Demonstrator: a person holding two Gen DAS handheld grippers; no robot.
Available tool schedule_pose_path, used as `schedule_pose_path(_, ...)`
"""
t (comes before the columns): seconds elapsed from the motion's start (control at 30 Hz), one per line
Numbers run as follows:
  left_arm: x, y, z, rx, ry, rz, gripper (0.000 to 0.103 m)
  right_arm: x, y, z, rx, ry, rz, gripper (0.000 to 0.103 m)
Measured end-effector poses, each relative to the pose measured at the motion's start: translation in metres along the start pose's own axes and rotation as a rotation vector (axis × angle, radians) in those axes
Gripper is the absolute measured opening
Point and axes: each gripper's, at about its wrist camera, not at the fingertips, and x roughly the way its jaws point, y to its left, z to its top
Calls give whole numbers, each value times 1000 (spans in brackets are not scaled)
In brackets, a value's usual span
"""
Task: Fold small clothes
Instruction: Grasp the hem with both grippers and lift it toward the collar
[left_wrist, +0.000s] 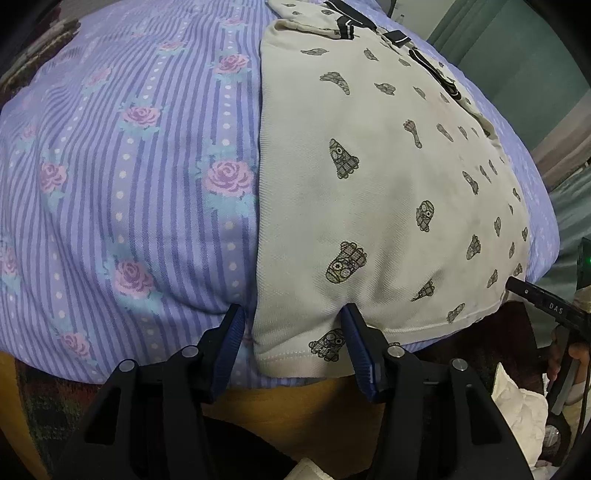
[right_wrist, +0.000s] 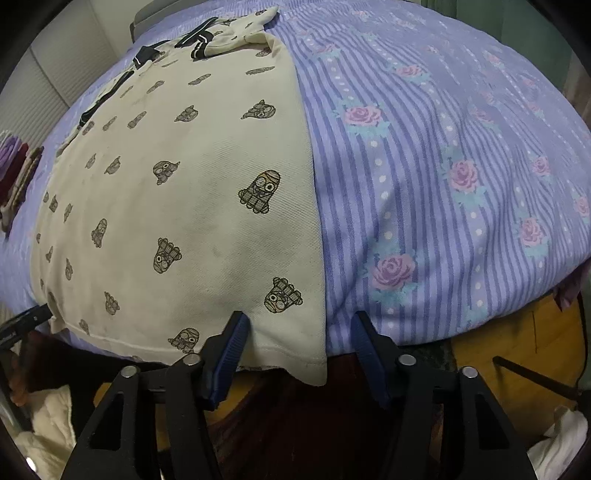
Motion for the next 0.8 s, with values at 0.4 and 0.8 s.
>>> schedule_pose_path(0.4,-39,-19,-6,56,-87,-28,8,-28,-12,-14,22,-24,111,7)
schedule_pose_path(0.8,-136,-53,23,72,-368,-98,8,-124,-19,-3,138,-292,368,6)
